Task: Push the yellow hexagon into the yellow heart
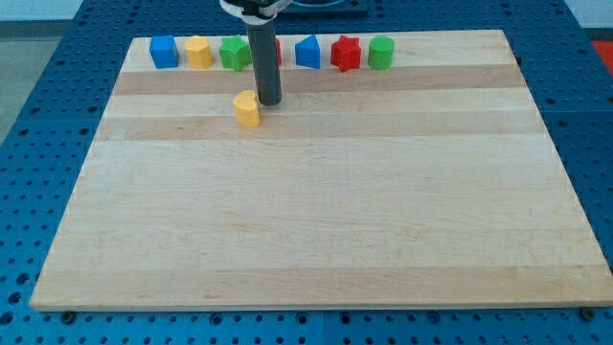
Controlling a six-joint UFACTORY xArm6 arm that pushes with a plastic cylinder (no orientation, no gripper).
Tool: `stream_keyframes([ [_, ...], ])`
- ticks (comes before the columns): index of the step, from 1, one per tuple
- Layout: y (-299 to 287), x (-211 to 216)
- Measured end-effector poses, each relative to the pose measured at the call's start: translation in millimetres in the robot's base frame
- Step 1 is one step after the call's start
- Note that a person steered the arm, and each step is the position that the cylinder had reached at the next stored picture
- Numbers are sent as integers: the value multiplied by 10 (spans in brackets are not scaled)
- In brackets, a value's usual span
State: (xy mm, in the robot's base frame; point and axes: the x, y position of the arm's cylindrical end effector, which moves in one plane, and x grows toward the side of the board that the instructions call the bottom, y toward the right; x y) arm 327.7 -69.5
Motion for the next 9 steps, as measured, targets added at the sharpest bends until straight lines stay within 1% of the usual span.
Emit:
stream_keyframes([
  [1, -192, -65],
  [2, -710, -65],
  [3, -1276, -152],
  [5, -2090, -459],
  [6, -2239, -657],
  [7, -2235, -1011],
  [8, -2109, -1274],
  [9, -1926, -1356],
])
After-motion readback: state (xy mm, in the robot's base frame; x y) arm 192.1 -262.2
